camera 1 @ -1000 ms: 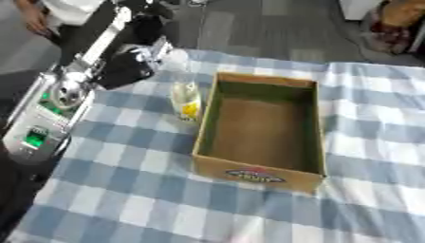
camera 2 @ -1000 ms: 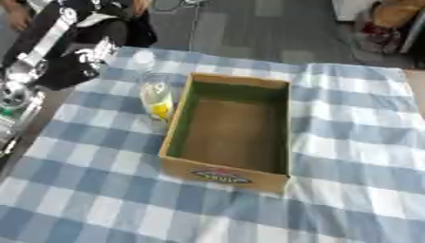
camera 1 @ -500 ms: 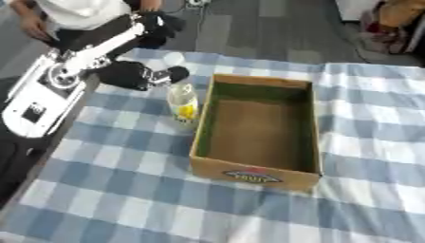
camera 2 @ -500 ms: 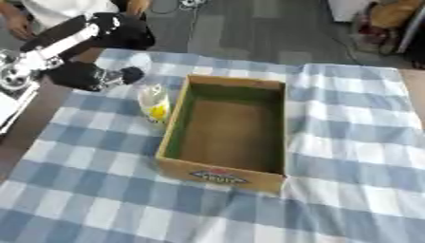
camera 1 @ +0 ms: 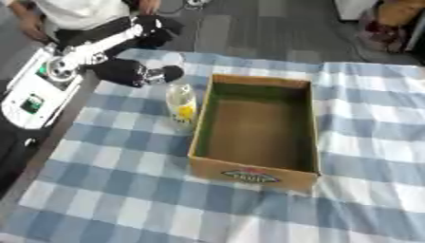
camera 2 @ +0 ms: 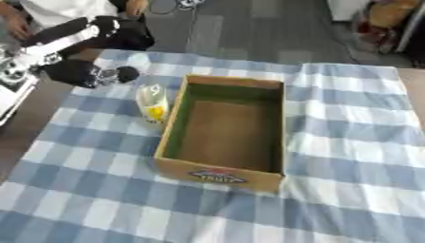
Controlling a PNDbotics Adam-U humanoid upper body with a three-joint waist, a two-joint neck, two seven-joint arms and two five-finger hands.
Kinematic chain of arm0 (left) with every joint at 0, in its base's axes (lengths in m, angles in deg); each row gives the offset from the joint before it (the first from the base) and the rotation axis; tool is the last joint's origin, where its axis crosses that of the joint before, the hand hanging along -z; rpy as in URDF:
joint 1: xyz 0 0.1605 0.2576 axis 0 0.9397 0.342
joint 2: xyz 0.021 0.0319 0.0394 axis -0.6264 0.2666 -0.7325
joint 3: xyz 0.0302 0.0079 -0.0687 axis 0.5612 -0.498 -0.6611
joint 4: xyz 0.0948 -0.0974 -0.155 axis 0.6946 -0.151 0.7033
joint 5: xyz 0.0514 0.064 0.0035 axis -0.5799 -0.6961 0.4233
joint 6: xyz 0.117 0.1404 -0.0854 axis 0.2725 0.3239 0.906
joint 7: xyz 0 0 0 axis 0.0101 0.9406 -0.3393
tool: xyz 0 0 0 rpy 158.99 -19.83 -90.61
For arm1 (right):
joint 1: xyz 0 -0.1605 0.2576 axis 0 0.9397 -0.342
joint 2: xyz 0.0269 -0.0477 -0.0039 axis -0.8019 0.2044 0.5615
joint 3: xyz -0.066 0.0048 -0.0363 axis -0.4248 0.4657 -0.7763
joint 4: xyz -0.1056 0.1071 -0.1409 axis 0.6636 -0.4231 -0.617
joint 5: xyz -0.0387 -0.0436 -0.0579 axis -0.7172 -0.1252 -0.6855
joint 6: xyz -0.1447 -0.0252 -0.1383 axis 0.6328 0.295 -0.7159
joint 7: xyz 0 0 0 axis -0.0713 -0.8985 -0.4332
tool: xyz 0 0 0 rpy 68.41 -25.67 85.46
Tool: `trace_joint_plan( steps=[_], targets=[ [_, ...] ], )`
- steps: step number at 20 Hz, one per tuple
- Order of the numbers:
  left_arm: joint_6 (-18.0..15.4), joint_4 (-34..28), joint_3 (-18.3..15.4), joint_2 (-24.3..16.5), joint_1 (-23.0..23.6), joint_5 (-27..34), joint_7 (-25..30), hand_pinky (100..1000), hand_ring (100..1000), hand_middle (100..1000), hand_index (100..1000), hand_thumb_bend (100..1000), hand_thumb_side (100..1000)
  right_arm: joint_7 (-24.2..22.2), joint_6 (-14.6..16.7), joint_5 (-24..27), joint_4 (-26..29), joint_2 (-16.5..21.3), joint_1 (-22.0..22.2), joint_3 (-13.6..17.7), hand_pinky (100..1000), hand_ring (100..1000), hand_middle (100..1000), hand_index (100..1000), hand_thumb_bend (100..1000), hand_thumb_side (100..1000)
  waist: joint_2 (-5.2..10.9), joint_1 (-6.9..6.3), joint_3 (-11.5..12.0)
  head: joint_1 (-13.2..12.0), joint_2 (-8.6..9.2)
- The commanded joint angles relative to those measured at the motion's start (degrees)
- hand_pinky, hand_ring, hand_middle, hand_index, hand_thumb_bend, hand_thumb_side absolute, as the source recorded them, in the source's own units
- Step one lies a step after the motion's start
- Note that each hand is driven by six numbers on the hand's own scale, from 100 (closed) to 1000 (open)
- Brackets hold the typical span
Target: Pick up objects on the table and place them in the box.
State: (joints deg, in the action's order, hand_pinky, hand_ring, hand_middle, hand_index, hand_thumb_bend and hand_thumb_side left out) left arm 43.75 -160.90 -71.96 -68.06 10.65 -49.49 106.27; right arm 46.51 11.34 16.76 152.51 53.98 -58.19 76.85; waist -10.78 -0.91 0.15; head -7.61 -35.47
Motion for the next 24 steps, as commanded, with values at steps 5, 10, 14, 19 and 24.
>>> trace_joint_plan(
  steps=[5,10,14,19,24],
  targets=[
    [-0.02,2.77,-1.08,-0.98,-2.14,3.63,1.35,868,817,874,985,927,675,2.61,3.27,0.59,0.95,1.46,-0.39,0.05,156,299,246,373,100,918,1.12,0.09,-0.10,-0.74,0.30],
    [-0.50,5.67,-1.17,-0.70,-3.30,5.58,3.00,861,814,869,984,915,667,2.32,3.36,0.84,0.95,1.38,-0.44,0.02,155,298,245,373,100,918,1.08,0.11,-0.24,-0.87,0.29],
    [-1.00,8.64,-0.54,-0.61,-4.86,6.04,4.20,858,812,866,979,906,672,2.12,3.45,1.00,0.95,1.31,-0.51,-0.02,155,298,245,372,100,917,1.06,0.13,-0.41,-1.02,0.27],
    [-2.04,11.78,0.05,-0.27,-6.52,4.37,6.20,856,805,867,978,894,674,2.01,3.59,1.24,0.95,1.16,-0.66,-0.04,155,298,245,372,100,916,1.01,0.16,-0.68,-1.11,0.29],
    [-2.71,14.30,0.45,0.36,-8.08,2.70,7.75,860,819,874,979,902,682,1.79,3.68,1.43,0.95,1.05,-0.72,-0.15,155,298,245,372,100,916,0.99,0.19,-0.89,-1.36,0.24]
  ],
)
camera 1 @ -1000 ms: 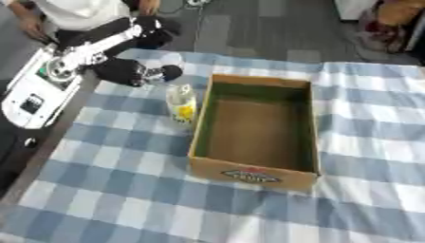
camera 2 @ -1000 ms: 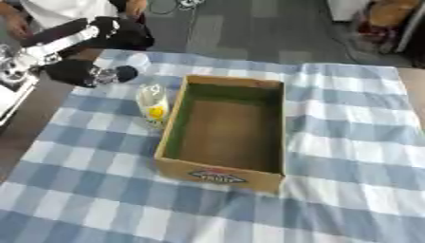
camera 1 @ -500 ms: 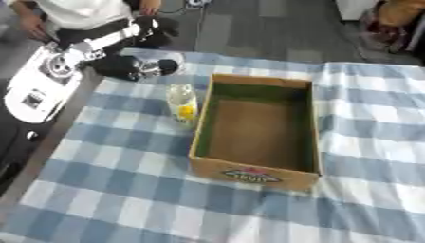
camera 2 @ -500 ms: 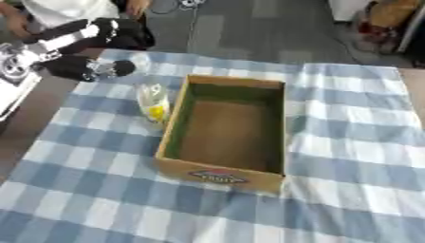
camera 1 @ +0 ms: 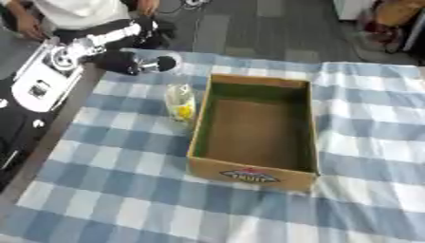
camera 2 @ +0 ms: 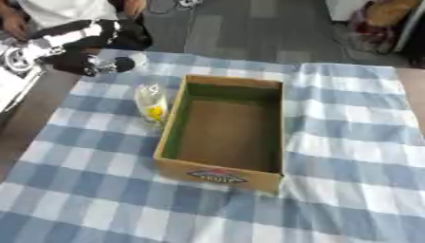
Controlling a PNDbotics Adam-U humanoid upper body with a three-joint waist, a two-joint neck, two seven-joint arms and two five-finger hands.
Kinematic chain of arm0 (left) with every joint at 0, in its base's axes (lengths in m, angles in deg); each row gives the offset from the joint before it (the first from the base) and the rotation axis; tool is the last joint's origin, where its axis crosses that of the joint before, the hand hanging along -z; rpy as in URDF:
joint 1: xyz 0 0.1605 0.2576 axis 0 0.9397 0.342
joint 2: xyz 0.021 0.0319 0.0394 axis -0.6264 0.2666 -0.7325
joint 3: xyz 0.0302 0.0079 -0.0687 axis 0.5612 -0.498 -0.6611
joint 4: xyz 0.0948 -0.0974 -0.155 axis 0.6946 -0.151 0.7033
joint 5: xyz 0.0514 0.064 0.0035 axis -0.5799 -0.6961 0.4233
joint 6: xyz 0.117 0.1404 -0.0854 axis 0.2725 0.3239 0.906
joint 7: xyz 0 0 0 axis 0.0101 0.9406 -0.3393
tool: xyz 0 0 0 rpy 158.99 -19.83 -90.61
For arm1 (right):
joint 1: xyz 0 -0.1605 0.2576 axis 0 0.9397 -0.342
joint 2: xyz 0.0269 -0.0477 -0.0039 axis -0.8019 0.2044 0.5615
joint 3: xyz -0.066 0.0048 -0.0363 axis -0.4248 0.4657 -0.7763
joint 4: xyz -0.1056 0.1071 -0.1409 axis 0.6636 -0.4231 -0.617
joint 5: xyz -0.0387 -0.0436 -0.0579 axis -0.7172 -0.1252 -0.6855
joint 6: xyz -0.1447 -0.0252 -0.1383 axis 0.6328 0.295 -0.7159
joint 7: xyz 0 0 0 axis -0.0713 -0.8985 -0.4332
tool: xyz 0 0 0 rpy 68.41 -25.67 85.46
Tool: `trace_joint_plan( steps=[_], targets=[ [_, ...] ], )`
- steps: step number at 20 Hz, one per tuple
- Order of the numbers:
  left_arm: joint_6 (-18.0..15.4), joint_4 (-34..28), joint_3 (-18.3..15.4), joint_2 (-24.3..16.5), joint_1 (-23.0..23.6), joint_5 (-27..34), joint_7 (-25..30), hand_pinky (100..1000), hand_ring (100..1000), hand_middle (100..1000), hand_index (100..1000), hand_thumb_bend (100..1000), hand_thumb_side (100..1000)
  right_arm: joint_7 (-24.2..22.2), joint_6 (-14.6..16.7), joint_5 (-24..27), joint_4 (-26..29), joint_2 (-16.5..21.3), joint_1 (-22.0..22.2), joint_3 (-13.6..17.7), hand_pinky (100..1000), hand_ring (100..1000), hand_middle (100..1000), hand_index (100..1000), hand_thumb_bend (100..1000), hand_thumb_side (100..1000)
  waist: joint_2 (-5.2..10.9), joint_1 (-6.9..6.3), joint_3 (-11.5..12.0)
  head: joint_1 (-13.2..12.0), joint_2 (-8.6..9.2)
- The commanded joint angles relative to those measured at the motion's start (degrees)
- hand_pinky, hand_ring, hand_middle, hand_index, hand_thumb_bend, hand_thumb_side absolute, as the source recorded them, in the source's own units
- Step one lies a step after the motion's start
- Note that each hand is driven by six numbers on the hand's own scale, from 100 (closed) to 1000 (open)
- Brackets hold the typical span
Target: Pick up objects on the table and place them in the box.
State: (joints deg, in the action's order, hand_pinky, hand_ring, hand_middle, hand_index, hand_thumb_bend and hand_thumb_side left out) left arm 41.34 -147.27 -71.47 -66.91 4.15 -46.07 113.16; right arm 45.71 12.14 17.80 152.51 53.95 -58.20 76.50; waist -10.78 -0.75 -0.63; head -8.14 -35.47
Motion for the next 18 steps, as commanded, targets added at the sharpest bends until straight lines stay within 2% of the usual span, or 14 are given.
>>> trace_joint_plan(
  steps=[1,7,18],
  targets=[
    [-0.38,1.18,0.04,-0.66,-1.86,-0.92,1.23,860,822,875,979,903,682,2.55,2.89,0.42,0.95,1.07,-0.71,0.19,155,298,245,372,100,916,0.99,0.04,-0.13,-0.86,0.24],
    [-0.78,4.58,0.26,0.03,-3.35,-2.27,3.51,862,827,878,982,901,682,2.30,2.94,0.65,0.95,0.91,-0.88,0.19,155,298,245,372,100,914,0.90,0.04,-0.40,-1.08,0.43],
    [-1.59,7.10,-0.15,0.61,-3.97,-2.81,4.06,862,826,878,986,897,676,2.02,3.10,0.97,0.95,0.57,-1.19,0.12,154,297,244,372,100,912,0.61,0.08,-0.99,-1.37,0.87]
  ],
)
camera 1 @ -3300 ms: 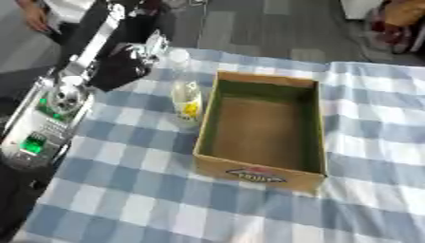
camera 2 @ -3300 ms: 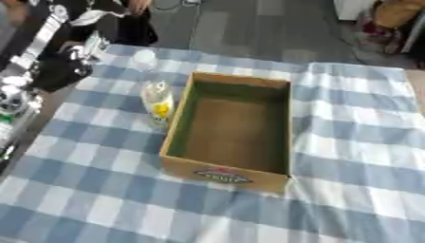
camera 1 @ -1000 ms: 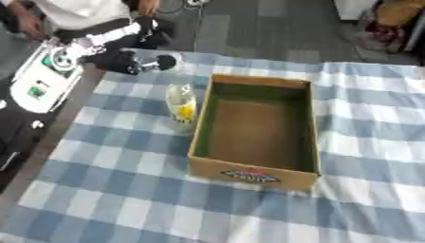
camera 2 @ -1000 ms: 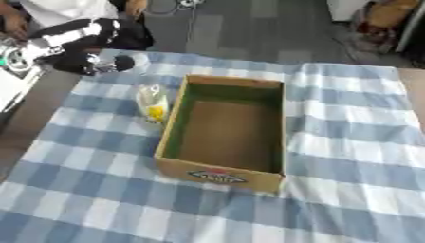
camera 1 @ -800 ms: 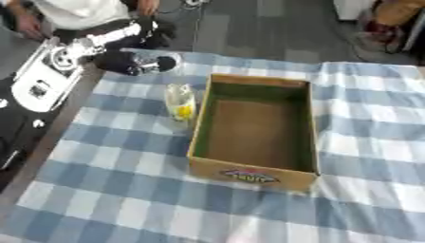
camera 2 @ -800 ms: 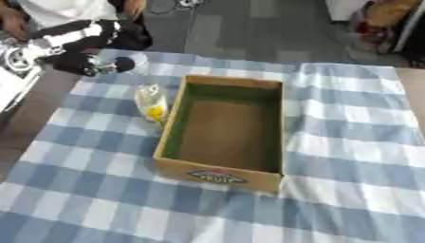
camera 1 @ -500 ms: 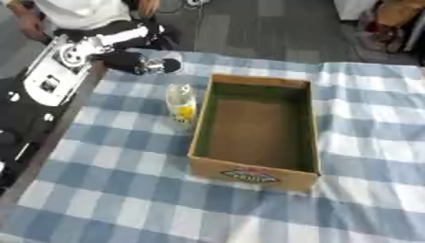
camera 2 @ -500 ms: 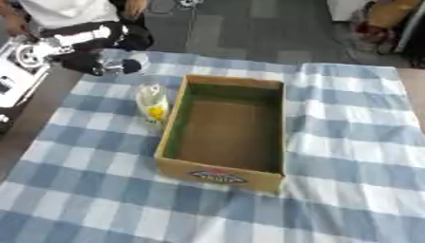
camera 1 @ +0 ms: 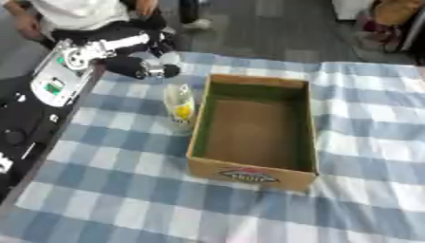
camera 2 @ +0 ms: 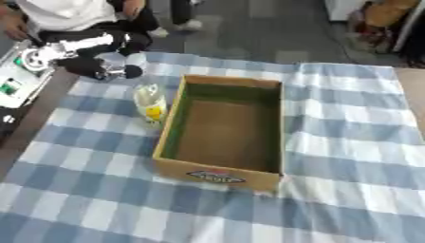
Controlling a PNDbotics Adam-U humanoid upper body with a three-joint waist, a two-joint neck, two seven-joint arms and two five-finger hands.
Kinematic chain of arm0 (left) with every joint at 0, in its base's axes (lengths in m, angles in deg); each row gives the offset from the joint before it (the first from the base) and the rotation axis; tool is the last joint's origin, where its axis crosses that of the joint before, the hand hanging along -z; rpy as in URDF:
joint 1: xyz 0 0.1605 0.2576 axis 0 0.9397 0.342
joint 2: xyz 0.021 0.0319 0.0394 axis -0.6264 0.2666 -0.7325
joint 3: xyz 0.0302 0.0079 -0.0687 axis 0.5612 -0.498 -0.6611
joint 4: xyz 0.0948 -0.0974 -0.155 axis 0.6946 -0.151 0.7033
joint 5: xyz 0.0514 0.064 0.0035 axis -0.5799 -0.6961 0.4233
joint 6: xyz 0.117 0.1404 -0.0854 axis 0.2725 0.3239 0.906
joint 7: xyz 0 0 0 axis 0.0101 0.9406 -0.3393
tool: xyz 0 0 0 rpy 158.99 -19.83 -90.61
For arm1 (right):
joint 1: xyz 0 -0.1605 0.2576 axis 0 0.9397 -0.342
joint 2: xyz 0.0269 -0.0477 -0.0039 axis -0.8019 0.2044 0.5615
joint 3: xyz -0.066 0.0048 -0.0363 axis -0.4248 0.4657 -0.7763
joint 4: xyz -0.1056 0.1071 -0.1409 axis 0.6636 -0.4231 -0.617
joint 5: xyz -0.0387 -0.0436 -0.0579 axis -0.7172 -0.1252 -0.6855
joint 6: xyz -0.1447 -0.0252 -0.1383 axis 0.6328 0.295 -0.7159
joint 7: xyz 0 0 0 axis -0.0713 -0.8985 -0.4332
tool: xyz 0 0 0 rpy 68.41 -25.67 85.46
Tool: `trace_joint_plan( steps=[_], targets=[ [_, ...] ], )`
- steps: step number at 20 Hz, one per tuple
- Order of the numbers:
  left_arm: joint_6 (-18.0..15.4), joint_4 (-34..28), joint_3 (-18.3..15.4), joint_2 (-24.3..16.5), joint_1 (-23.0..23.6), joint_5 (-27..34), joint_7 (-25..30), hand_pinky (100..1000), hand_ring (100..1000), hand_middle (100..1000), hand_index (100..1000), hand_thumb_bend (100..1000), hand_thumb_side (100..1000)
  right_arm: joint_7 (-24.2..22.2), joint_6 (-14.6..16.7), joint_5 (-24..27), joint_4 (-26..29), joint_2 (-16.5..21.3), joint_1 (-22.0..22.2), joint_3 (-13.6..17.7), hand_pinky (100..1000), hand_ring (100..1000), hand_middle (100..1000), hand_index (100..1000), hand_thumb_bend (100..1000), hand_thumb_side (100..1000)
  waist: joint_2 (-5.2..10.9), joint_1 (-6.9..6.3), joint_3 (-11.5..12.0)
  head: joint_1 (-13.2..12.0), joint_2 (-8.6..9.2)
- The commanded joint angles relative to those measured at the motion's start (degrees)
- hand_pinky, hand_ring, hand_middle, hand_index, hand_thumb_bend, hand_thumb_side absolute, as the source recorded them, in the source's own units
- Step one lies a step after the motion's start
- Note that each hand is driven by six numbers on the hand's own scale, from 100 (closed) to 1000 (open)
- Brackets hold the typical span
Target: Pick up objects on the table and place them in the box.
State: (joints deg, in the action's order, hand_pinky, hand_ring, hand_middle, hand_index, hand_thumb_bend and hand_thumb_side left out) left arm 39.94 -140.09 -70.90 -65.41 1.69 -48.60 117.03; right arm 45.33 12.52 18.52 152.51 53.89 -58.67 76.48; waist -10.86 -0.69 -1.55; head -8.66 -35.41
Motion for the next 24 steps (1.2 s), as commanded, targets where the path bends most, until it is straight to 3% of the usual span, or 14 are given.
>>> trace_joint_plan(
  steps=[1,24],
  targets=[
    [-0.22,0.11,-0.77,-0.85,-1.57,-0.30,0.22,861,826,877,986,897,676,2.37,2.73,0.28,0.95,0.62,-0.73,0.13,154,297,244,372,100,912,0.67,0.03,-0.11,-0.87,0.85],
    [-0.60,4.17,-1.39,0.05,-3.08,-1.99,0.18,860,819,876,988,870,664,1.72,3.01,0.79,0.95,0.44,-1.22,-0.08,154,297,244,372,100,909,0.23,-0.05,-0.90,-1.19,1.40]
  ],
)
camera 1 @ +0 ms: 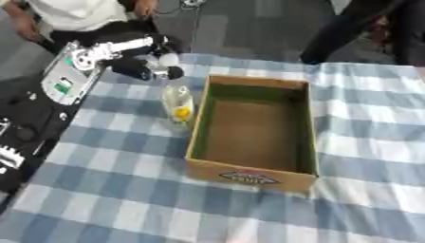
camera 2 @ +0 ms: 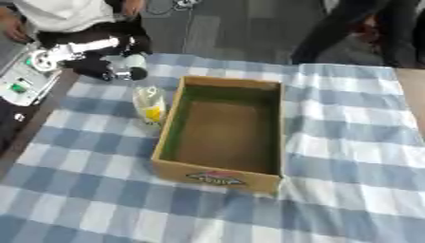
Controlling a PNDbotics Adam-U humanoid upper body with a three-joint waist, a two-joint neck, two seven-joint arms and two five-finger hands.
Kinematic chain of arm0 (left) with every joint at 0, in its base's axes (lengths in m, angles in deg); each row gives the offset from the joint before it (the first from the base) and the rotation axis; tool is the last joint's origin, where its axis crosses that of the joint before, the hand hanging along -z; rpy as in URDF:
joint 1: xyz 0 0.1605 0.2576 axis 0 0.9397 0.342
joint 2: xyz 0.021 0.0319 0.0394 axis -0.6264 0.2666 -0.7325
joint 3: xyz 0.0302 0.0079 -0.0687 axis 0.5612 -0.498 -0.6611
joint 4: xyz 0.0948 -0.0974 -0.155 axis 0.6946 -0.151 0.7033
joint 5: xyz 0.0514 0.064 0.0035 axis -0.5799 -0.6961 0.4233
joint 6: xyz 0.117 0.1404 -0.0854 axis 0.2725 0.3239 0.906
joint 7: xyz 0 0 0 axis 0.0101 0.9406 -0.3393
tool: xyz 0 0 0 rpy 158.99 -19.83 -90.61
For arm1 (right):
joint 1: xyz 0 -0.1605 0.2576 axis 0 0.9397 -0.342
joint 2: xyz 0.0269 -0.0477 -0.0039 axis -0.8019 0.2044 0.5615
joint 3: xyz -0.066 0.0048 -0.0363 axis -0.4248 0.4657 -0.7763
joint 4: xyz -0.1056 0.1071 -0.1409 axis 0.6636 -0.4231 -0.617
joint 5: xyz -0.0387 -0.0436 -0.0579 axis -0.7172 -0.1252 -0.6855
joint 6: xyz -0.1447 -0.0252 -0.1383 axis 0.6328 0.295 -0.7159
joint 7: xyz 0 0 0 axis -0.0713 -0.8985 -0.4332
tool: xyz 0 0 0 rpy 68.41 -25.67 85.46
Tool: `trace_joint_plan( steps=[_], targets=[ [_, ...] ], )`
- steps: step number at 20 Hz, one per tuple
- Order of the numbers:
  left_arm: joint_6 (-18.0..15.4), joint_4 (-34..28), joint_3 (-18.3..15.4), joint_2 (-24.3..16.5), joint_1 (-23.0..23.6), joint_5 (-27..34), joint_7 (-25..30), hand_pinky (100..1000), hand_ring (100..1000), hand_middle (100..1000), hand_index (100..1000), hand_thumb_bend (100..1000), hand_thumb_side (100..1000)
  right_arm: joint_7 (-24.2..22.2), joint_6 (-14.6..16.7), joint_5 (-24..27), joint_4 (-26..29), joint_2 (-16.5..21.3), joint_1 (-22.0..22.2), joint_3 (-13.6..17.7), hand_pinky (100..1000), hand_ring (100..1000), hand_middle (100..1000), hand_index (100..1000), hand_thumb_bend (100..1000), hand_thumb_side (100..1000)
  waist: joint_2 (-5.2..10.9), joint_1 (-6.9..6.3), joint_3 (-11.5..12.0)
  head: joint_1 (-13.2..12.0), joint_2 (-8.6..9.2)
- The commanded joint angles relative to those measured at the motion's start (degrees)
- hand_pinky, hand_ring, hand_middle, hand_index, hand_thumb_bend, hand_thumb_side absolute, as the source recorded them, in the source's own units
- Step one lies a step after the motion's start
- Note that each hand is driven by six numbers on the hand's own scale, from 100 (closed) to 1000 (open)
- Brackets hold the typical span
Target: Pick up objects on the table and place them in the box.
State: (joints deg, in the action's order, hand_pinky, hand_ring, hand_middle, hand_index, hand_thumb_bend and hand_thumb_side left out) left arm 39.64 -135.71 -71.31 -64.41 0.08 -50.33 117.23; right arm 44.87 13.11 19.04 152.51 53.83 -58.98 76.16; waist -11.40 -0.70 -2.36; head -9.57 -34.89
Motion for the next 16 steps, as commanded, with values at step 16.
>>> trace_joint_plan(
  steps=[16],
  targets=[
    [-0.45,3.18,-1.94,-0.43,-2.14,-0.89,-0.26,848,810,875,991,844,645,1.69,2.53,0.71,0.95,0.23,-1.63,0.14,154,296,244,372,100,910,0.28,-0.12,-0.94,-0.68,1.55]
  ],
)
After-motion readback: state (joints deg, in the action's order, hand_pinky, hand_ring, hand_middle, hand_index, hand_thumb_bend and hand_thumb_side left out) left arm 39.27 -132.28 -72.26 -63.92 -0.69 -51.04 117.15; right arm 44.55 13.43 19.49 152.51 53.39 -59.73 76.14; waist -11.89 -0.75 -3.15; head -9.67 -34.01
